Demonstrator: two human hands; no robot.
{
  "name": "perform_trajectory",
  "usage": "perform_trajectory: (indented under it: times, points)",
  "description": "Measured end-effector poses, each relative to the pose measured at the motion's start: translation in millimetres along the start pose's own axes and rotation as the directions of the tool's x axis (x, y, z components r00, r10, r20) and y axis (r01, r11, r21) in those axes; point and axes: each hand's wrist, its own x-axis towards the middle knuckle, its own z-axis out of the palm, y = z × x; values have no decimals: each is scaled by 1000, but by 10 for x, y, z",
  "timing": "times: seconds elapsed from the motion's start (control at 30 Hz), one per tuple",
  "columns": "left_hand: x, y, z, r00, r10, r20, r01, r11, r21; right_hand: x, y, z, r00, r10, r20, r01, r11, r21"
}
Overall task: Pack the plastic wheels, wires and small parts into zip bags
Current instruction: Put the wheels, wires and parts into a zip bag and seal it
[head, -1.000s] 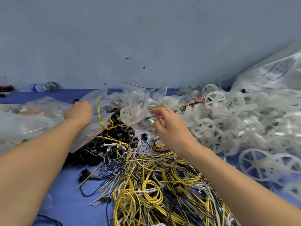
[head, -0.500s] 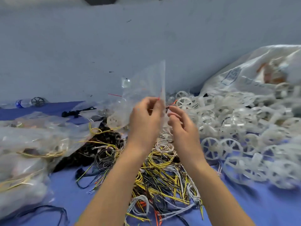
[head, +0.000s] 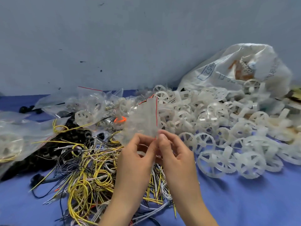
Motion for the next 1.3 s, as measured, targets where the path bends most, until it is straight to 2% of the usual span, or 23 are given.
perform_trajectory:
  times: [0.07, 0.2, 0.3, 0.4, 0.5, 0.57, 0.63, 0.67, 0.73, 0.77, 0.8, 0.83, 0.9, 0.97, 1.03, 1.13, 1.2, 1.3]
  points:
    - [-33, -50, -22, 999, 21, 35, -23, 998, 67, -31, 48, 14, 1000, 5, 2, -5, 1000, -22]
    - [-36, -70, -156, 999, -15, 49, 16, 1000, -6, -14, 40, 72, 999, 9, 35, -7, 998, -60]
    - [-19, -42, -234, 999, -2, 43, 1, 1000, 30, 21, 28, 93, 1000, 8, 26, -7, 997, -75]
    - [-15, -36, -243, 999, -17, -31, 19, 998, 67, 42, -22, 99, 999, -35, -5, 33, 986, -166]
    - [0, 0, -258, 987, 18, -158, -2, 995, 104, 42, -88, 74, 981, -122, -150, 87, 972, -217]
    - [22, 74, -271, 974, 34, -223, -24, 999, 46, 12, -186, 58, 928, -230, -293, 152, 952, -267]
    - [45, 183, -264, 978, -18, -209, -6, 994, -112, -69, -371, 86, 827, -411, -384, 269, 889, -372]
    - [52, 231, -250, 985, -56, -161, 23, 979, -200, -125, -486, 112, 764, -519, -382, 345, 830, -438]
    - [79, 294, -218, 992, -124, 21, 124, 936, -330, -227, -677, 182, 655, -693, -303, 460, 683, -568]
    - [91, 304, -207, 981, -149, 125, 184, 923, -339, -270, -731, 212, 633, -733, -248, 478, 622, -621]
    - [103, 294, -209, 963, -171, 208, 230, 923, -309, -296, -759, 239, 642, -743, -191, 471, 579, -666]
    - [114, 261, -227, 950, -185, 253, 244, 942, -228, -313, -754, 255, 673, -727, -136, 447, 546, -709]
    - [127, 146, -276, 945, -224, 238, 215, 974, 67, -307, -702, 264, 769, -640, -12, 377, 468, -799]
    - [113, 9, -323, 950, -270, 155, 195, 904, 380, -258, -576, 243, 910, -402, 99, 274, 406, -872]
    - [90, -95, -373, 958, -268, 105, 171, 824, 541, -173, -361, 173, 985, -118, 126, 163, 393, -905]
    - [88, -156, -473, 982, -189, 31, 124, 752, 648, -68, -97, 27, 990, 117, 81, 17, 471, -882]
    - [112, -171, -569, 994, -108, -17, 86, 682, 726, -27, -3, -41, 986, 158, 58, -36, 535, -844]
    - [100, -261, -631, 993, -99, 59, 2, 525, 851, 13, 63, -98, 988, 149, 45, -56, 607, -793]
